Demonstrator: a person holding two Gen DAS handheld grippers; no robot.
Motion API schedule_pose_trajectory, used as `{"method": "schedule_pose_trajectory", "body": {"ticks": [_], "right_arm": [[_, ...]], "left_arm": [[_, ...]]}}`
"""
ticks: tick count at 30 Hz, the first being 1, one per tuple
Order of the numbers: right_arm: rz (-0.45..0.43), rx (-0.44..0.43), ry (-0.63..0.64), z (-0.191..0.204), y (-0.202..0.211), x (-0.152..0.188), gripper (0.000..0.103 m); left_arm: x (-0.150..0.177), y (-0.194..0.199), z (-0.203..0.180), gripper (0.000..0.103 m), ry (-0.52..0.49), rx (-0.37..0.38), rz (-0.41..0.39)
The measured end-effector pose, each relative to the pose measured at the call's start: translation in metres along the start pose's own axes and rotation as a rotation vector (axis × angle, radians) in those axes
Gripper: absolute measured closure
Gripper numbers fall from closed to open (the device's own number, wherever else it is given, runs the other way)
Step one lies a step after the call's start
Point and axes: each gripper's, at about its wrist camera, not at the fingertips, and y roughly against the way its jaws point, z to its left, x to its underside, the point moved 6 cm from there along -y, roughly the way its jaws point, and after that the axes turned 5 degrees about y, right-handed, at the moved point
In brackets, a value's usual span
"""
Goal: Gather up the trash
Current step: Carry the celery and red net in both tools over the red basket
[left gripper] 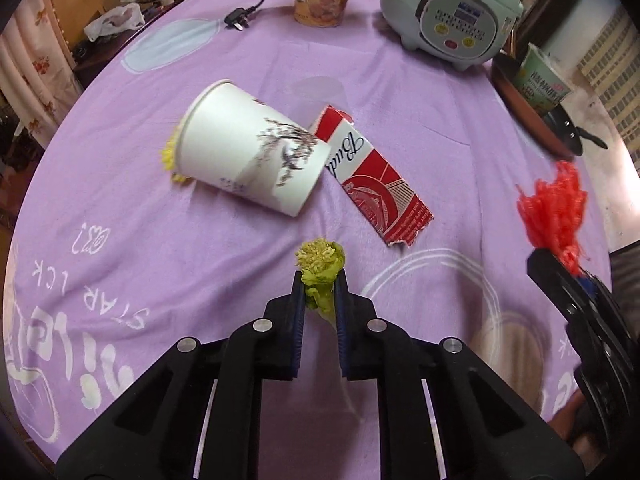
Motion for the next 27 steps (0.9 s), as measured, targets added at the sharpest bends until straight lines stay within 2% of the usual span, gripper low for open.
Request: {"method": "schedule_pose_trajectory", "body": {"ticks": [6,11,15,19,27], "right_arm": [[0.011,-0.019,0.025,0.01,-0.002,0.001,0.071],[0.032,-0.045,0.102,0.038,-0.005,0.006,0.071],[0.071,-0.052,0.197,0.075,-0.012,0.018,0.072],[0.13,-0.034,0.267,0.105,-0.013,0.038,0.072],[0.133,-0.014,0.278,0.142,0.02,0.075,0.072]], "left_arm": [[0.027,0.04,0.031,0.088,-0.025,0.038,-0.068],[0.06,0.076,0.07,0.088,-0.038,0.037,-0.161],[0.095,0.087,0.103,0.088,-0.013,0.013,-0.142],[0.118,0.1,0.125,0.088,-0.011,-0.007,-0.165],[0.156,0.122,0.153,0.088,-0.003,0.001,-0.213]]}}
